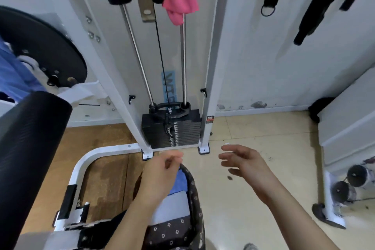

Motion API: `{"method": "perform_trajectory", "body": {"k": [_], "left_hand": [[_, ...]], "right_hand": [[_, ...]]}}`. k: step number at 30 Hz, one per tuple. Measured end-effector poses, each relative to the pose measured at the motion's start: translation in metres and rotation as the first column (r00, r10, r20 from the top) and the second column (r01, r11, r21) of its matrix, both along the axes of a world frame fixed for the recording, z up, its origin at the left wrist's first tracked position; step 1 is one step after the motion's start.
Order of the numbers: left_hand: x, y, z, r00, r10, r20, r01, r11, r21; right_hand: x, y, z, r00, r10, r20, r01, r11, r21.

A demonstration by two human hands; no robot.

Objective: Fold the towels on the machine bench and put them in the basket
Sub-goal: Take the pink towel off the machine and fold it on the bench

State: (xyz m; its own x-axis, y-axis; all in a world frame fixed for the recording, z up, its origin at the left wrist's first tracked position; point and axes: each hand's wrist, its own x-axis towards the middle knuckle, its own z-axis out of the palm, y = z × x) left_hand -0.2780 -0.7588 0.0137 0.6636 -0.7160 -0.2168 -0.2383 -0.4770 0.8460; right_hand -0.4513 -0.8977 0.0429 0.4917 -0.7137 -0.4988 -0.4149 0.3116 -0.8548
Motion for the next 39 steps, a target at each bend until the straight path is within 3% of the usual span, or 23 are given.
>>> {"method": "perform_trajectory", "body": {"k": [3, 8, 12, 17, 24, 32, 35, 39], "left_hand": [[-0.026, -0.037, 0.047, 0.999, -0.048, 0.023, 0.051, 0.992, -0.113], [-0.081, -0.108, 0.109, 0.973, -0.092, 0.21, 0.133, 0.972, -0.191], [-0.126, -0.177, 0.159, 0.921, -0.131, 0.367, 0.236, 0.937, -0.257], [-0.159, -0.263, 0.217, 0.848, -0.15, 0.509, 0.344, 0.886, -0.311], [-0.144, -0.388, 0.303, 0.695, -0.068, 0.716, 0.395, 0.868, -0.301], [-0.06, -0.561, 0.386, 0.438, 0.018, 0.899, 0.473, 0.846, -0.247], [-0.025, -0.629, 0.415, 0.359, 0.009, 0.933, 0.482, 0.855, -0.194], [0.014, -0.706, 0.444, 0.32, -0.009, 0.947, 0.471, 0.869, -0.151]], "right_hand": [[-0.03, -0.033, 0.03, 1.0, -0.007, 0.029, 0.011, 0.985, -0.172], [-0.085, -0.108, 0.078, 0.998, 0.045, 0.039, -0.022, 0.885, -0.465], [-0.127, -0.167, 0.128, 0.996, 0.085, 0.013, -0.053, 0.724, -0.687], [-0.164, -0.233, 0.194, 0.995, 0.095, 0.018, -0.036, 0.531, -0.847], [-0.164, -0.346, 0.279, 0.993, 0.12, -0.008, -0.043, 0.287, -0.957], [-0.1, -0.496, 0.363, 0.997, 0.037, -0.062, -0.062, -0.014, -0.998], [-0.06, -0.556, 0.395, 0.995, -0.002, -0.098, -0.098, -0.039, -0.994], [-0.003, -0.631, 0.421, 0.988, -0.041, -0.151, -0.15, 0.017, -0.989]]}}
